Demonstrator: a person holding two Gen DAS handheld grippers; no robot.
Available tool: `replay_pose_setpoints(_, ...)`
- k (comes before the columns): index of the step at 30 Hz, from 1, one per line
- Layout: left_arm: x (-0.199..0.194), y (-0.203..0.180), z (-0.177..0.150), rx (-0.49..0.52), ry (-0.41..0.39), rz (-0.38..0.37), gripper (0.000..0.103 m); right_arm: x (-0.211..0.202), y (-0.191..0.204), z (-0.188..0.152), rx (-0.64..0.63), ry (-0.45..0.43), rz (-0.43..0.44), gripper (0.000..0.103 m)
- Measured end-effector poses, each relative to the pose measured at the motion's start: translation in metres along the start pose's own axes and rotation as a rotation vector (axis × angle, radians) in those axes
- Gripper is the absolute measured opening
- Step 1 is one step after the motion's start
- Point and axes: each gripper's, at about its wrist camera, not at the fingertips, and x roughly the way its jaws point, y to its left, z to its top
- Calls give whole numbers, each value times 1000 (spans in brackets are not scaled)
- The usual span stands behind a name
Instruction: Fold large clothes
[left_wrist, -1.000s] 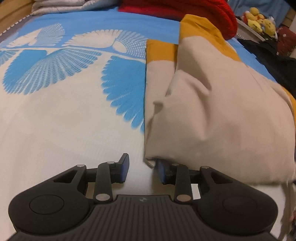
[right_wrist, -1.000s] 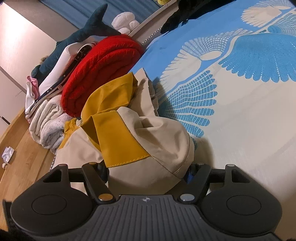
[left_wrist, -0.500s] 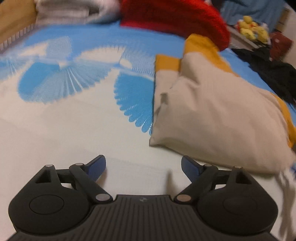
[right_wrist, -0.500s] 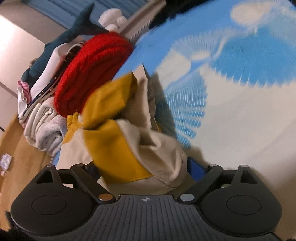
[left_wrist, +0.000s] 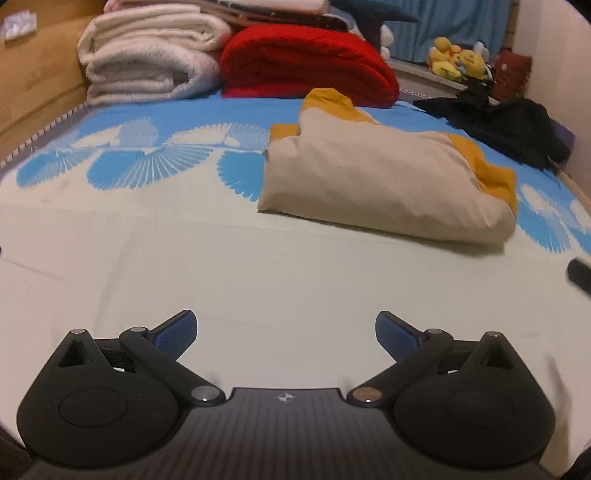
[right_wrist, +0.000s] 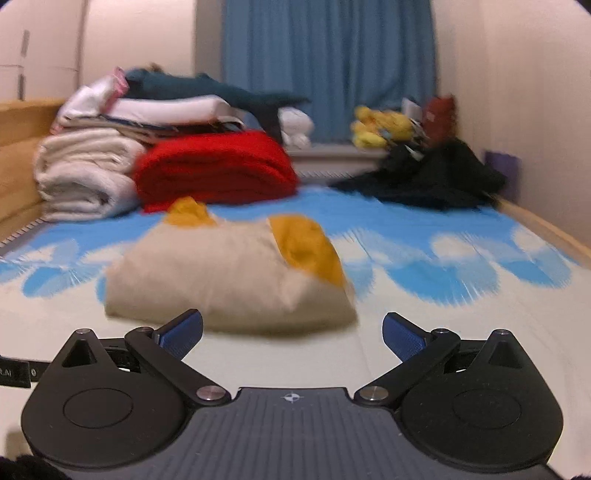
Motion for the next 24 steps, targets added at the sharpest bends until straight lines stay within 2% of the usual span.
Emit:
replay_pose_setpoints(3,-18,-7,-15,39,-62,38,103,-16,2,-18,15,40,-13,102)
replay_pose_setpoints(7,-38,-12,-29,42,-104,28,103,-30,3,-33,3,44,-35,102)
replay_pose_setpoints(15,-47,-21,-40,67,-125,32,103,-44,8,-38,-21,-22,-39,102)
replay_pose_setpoints(24,-37,-22,-43,96,-131,44,103,-35,13,-38,-36,-5,-13,102)
